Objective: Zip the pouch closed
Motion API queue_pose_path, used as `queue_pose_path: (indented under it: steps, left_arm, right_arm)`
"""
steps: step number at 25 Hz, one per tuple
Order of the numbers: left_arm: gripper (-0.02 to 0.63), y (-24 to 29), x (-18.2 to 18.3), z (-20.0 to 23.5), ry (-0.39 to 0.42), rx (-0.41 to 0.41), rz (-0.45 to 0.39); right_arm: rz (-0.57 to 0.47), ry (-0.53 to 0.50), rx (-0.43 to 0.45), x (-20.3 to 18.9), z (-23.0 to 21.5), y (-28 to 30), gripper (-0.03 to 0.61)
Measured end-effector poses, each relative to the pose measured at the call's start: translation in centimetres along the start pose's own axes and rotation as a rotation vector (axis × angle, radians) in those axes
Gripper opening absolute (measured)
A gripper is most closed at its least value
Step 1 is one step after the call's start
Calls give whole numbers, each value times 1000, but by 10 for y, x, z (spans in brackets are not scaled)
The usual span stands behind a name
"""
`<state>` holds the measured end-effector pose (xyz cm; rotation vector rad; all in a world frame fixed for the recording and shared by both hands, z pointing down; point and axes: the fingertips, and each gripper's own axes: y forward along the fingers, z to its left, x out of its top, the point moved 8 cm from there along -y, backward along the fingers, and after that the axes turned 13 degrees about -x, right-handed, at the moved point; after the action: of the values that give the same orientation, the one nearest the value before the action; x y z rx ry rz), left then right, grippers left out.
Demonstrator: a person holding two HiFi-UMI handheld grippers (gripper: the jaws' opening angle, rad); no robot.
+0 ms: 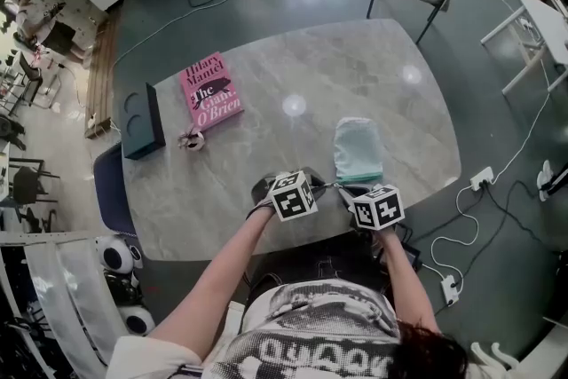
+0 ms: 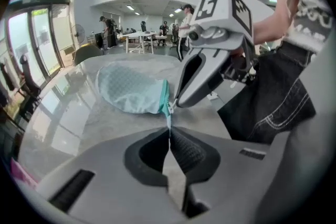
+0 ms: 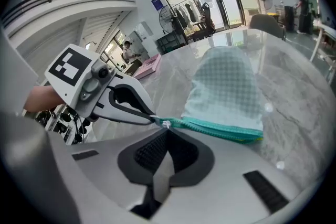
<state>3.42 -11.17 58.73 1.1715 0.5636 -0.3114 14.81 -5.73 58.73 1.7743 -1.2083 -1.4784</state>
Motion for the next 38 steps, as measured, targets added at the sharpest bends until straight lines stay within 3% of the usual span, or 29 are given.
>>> queue_pose_path:
  steps: [3,7,19,23,29,31,34,38]
  left_arm:
    - [15,-2,-3,1,56,26,67]
    - [15,-7,-4,6,20,25,34]
    - [14,-28,-33,24,-45,100,102]
    - [14,-33,-38,27,-90,102,66]
    - [15,-28,-37,26,-84,128,114]
    - [15,-27,-37,25,-95,130,107]
    - [15,-25,-38,24,-105,136,107]
    - [17,-21,-38,21,-116,140,90]
  right_arm:
    - [4,10,-11,-2,-9,-2,1]
    - [-4,19,-5,-1,-13,-3,2]
    - [28,39,-137,-13,-61,-12,2]
    - [23,66,-138,-16,-72,-15,3]
    - [23,-22,-181,-14,-64,-14,9]
    - [22,-55,-201,-14,-63,-16,41]
    - [13,-58,-200,-10,-64,-19,157]
    - [-2,-75,-189,-3,-62,-17,160]
